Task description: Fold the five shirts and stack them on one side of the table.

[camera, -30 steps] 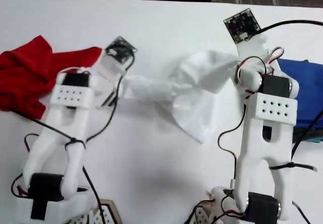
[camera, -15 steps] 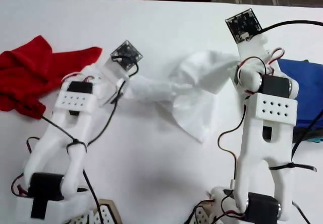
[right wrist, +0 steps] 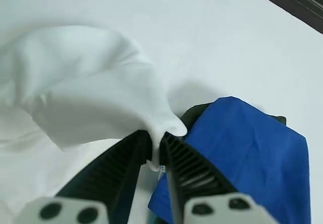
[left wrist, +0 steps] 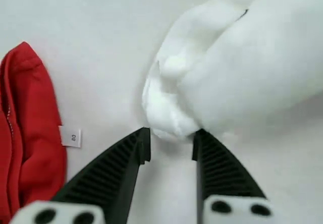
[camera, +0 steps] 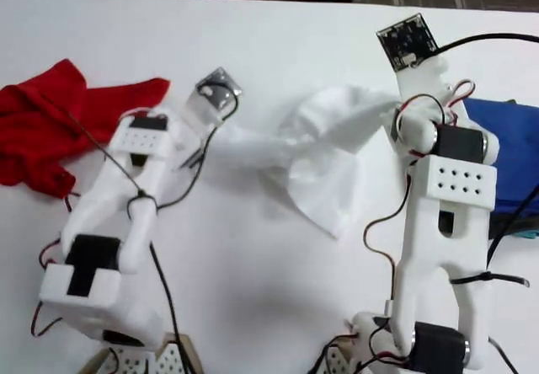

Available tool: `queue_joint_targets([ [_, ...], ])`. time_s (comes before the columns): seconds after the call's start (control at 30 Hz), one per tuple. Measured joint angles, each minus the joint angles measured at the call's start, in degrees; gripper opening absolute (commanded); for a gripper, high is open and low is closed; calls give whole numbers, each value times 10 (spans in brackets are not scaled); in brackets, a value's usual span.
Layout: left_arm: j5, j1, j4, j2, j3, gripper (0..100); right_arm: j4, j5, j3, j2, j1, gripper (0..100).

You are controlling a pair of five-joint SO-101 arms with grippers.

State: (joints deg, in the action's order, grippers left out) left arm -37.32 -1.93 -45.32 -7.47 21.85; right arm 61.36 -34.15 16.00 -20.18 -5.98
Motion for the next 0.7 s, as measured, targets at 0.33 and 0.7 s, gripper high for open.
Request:
queue_joint_targets([
  [0.33, 0, 0, -49, -18, -42, 24, 1, 0, 0, 0, 0, 20],
  [0.7, 1, -6, -229, 166, -193, 24, 1, 45, -52, -108, 12, 20],
])
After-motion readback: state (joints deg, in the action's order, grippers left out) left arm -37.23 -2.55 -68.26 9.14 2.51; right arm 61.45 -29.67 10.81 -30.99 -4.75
